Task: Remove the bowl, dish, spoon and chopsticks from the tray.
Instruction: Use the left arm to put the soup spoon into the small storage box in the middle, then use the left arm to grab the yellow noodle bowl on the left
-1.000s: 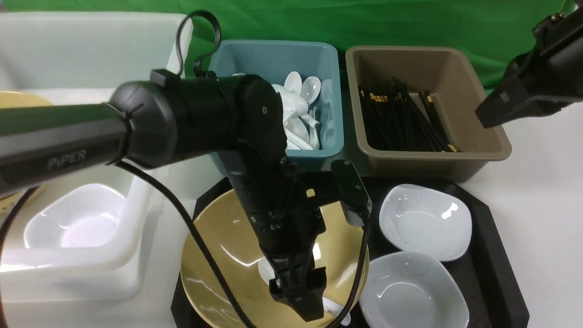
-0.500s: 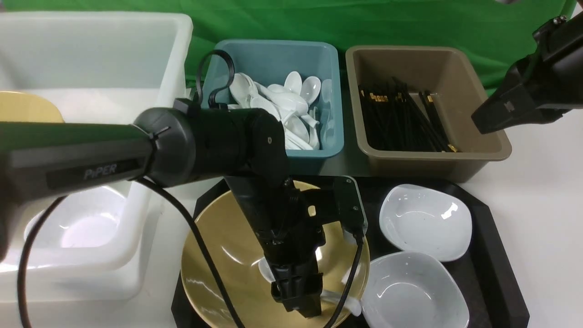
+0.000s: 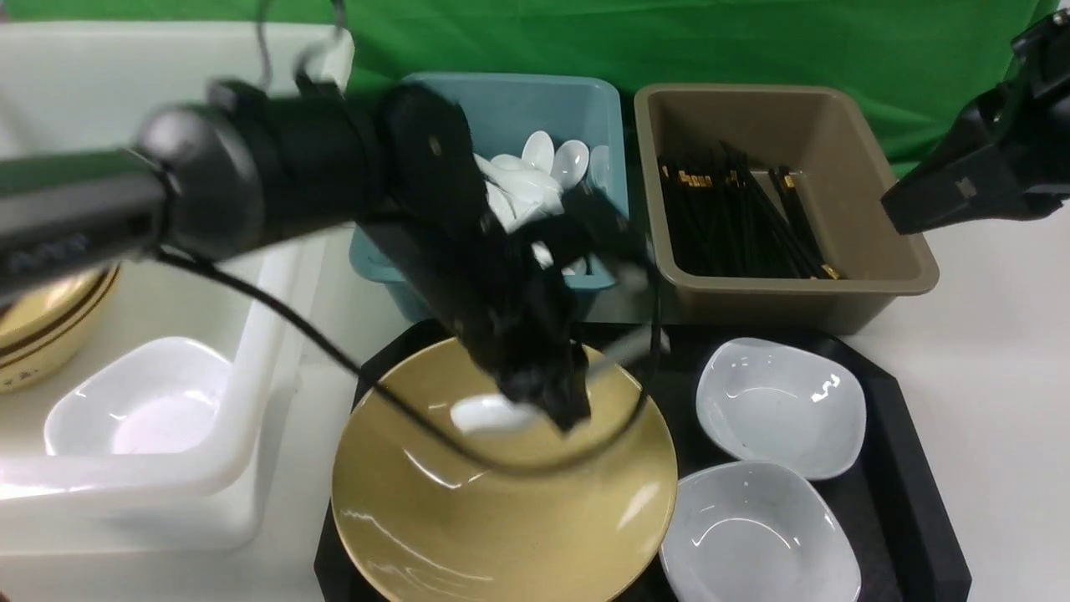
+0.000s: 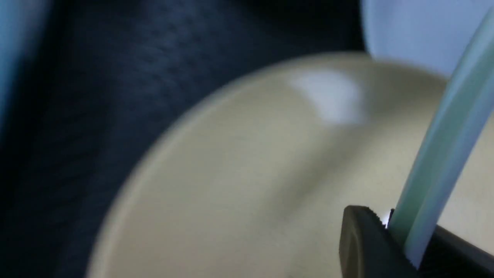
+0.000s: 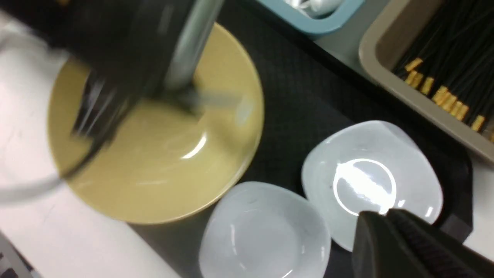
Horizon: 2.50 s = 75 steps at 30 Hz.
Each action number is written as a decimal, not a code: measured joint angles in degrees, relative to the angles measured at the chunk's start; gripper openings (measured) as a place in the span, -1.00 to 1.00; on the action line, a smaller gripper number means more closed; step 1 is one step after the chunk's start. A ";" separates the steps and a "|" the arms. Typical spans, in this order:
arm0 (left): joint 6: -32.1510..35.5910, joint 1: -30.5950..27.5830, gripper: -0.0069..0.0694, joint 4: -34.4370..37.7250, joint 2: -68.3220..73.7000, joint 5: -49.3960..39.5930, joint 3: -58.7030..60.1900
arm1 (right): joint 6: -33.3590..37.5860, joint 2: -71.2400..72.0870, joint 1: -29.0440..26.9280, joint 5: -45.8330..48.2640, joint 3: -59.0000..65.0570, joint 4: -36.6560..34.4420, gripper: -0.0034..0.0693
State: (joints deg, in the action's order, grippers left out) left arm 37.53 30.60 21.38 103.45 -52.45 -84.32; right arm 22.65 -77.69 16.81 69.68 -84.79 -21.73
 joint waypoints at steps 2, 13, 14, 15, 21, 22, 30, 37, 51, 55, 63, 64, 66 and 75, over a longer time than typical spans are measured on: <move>-4.73 -2.18 -0.70 0.00 -0.07 0.46 -4.17 | 1.45 0.59 2.46 -1.27 1.27 0.00 -0.85; -15.14 -8.32 -0.70 -0.77 2.73 20.91 -18.17 | 5.64 0.52 11.02 -33.48 3.87 0.30 -0.85; -15.14 -8.38 -0.70 -1.02 2.78 21.47 -18.17 | 5.64 0.52 11.02 -34.02 3.87 0.41 -0.85; -15.26 -8.57 -0.70 -1.71 3.67 25.60 -18.24 | 5.72 0.52 11.02 -37.42 3.87 0.82 -0.85; -17.70 -9.69 -0.70 -2.33 9.34 34.37 -18.33 | 2.32 -0.61 11.08 -45.18 3.87 6.24 -0.85; -18.04 -9.74 -0.69 -2.40 10.24 34.71 -18.33 | 1.24 -1.02 11.08 -45.94 3.87 7.46 -0.85; -20.52 -10.05 -0.27 -3.73 15.28 34.96 -18.33 | -3.85 -5.18 11.08 -46.66 3.94 13.55 -0.85; -25.13 -10.05 0.44 -10.29 13.21 19.86 -20.30 | -5.95 -4.73 11.08 -43.54 3.94 17.44 -0.85; -28.45 -4.35 -0.81 -10.56 1.00 -17.17 -10.23 | -8.93 -1.29 6.51 -17.41 3.94 19.93 -0.85; -31.96 -3.63 -0.65 -15.63 1.28 -16.17 -6.62 | -4.84 -1.29 6.89 -13.85 3.94 15.03 -0.85; -36.34 -3.70 0.28 -22.80 5.25 -9.73 -6.58 | 3.20 -1.25 7.12 -12.97 5.60 4.53 -0.85; -36.41 -3.70 0.39 -22.86 5.93 -9.34 -6.58 | 3.68 -1.25 7.12 -13.06 6.10 3.91 -0.85; -36.54 -3.70 0.59 -23.05 7.55 -8.48 -6.58 | 4.10 -1.25 7.12 -13.12 7.15 3.30 -0.85; -37.53 -3.70 0.51 -23.41 12.72 -7.84 -6.58 | 4.21 -1.25 7.12 -13.36 8.61 1.82 -0.85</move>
State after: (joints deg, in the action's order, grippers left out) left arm 0.00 26.90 -2.03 116.17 -60.29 -90.90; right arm 26.86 -78.94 23.94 56.33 -76.18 -19.91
